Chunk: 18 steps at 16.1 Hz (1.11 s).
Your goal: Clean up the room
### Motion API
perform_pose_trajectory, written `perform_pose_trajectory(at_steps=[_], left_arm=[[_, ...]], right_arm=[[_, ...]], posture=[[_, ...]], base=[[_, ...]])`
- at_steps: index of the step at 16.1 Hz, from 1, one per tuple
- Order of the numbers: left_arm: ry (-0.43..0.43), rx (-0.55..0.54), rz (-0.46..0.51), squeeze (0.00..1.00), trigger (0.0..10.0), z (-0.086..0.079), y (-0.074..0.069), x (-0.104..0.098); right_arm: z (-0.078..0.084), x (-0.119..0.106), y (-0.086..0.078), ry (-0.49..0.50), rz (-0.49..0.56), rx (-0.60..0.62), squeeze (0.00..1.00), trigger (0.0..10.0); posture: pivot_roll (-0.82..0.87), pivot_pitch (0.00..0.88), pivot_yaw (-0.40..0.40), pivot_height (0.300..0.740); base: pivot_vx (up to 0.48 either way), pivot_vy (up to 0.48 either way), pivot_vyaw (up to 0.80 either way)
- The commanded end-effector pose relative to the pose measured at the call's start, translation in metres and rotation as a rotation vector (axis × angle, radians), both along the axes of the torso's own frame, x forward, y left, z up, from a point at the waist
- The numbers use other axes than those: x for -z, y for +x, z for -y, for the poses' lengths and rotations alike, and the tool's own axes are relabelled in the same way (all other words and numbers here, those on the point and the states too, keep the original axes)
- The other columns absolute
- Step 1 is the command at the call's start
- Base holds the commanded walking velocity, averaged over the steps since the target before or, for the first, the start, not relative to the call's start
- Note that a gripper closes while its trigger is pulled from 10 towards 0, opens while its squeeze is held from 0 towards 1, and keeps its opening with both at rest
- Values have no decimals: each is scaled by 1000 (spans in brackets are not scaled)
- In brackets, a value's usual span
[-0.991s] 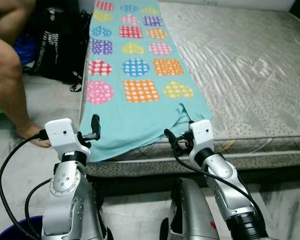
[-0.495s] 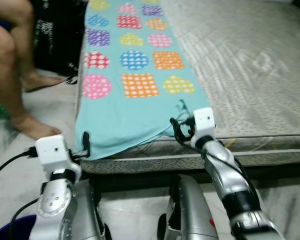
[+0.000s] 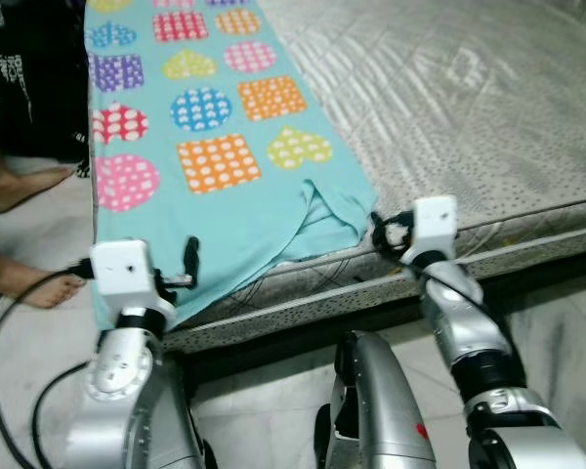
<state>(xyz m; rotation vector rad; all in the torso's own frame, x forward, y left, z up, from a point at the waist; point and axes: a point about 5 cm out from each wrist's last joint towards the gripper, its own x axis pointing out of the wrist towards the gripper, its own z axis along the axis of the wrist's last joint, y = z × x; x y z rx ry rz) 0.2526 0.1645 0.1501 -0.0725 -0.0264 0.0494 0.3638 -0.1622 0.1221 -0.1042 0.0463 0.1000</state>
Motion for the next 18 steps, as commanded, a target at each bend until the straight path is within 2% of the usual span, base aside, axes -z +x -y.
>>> perform_pose_trajectory(at_steps=[1,5,9,11,15,18], left_arm=[[6,1,-13,0,10000,0,-3,1],[29,0,-19,0,10000,-4,-8,2],[67,-71,-23,0,10000,-14,-19,2],[99,-27,-15,0,10000,-9,-21,1],[99,3,-7,0,10000,-4,-20,-1],[110,8,-1,0,10000,-7,-31,-3]], right_arm=[[2,1,-1,-3,6,0,0,10000],[2,8,-5,23,3,-13,0,10000],[-10,10,-7,69,-24,-155,0,10000],[-15,7,-5,67,-28,-210,0,10000],[-30,-4,-6,116,17,-283,0,10000],[-40,-7,-8,134,19,-360,0,10000]], posture=[[134,220,-6,481],[144,231,12,481],[145,243,16,481],[148,243,14,481],[147,240,18,481],[155,240,21,481]], base=[[0,0,0],[0,0,0],[0,0,0],[0,0,0],[0,0,0],[0,0,0]])
